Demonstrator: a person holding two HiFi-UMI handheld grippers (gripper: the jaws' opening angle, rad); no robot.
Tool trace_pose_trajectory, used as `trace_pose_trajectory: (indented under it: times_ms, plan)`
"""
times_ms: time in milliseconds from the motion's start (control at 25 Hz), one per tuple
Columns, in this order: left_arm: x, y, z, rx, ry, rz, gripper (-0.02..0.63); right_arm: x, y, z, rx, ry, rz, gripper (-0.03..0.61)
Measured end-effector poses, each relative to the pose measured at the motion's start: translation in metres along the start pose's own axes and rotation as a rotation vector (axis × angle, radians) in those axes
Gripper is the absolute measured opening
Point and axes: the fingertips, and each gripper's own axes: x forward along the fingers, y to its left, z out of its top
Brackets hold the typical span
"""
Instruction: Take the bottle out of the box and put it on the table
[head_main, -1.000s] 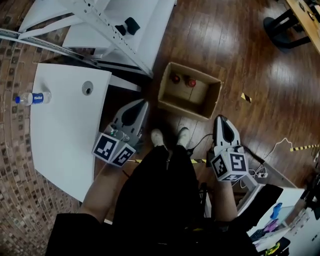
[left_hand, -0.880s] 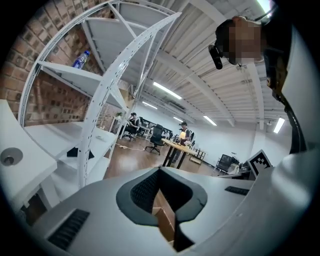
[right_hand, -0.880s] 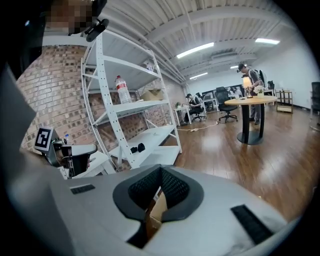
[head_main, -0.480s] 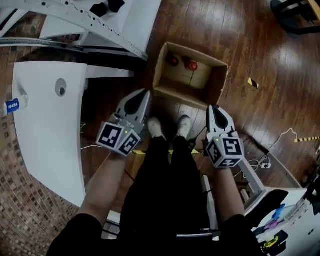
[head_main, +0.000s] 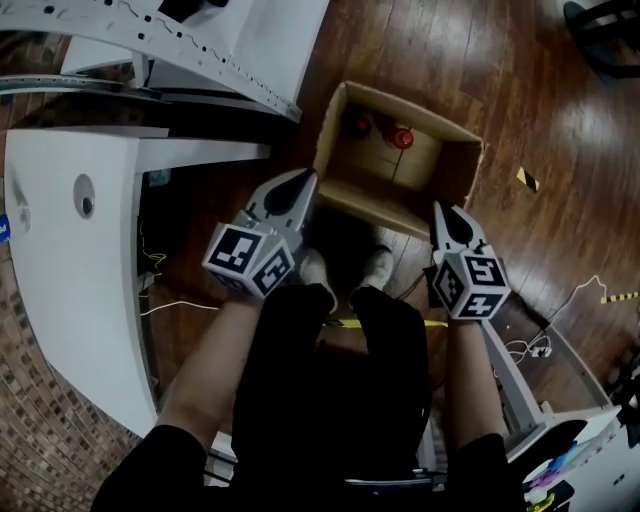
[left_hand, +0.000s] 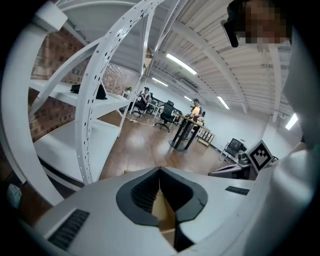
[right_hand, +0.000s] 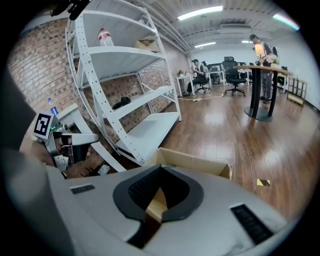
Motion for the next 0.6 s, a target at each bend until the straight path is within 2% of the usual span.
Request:
trace_pose_trajectory:
  times_ms: [160,320,400,480,600]
  plan:
    - [0.045,0.036,-0.032,0.024,-0.073,-0.004,0.006,0.065,-0.039,-0.021,-0.063,-0.052,-0.015,0.003]
    - [0.095,0.069,-0.077,0.070,-0.110,0.004,0.006,0.135,-0.075,-0.048,-0.141,-0.080,-0.035,0.003]
    - [0.115,0.074,-0.097,0.078,-0.130,-0.028,0.006,0.161,-0.086,-0.055,-0.205,-0.097,-0.028,0.002]
    - [0.135,0.072,-0.109,0.127,-0.156,-0.081,0.006,0.183,-0.096,-0.053,-0.268,-0.130,-0.023,0.002]
    - [0.161,0.074,-0.122,0.151,-0.192,-0.136,0.006,0.204,-0.115,-0.049,-0.296,-0.175,-0.033,0.003]
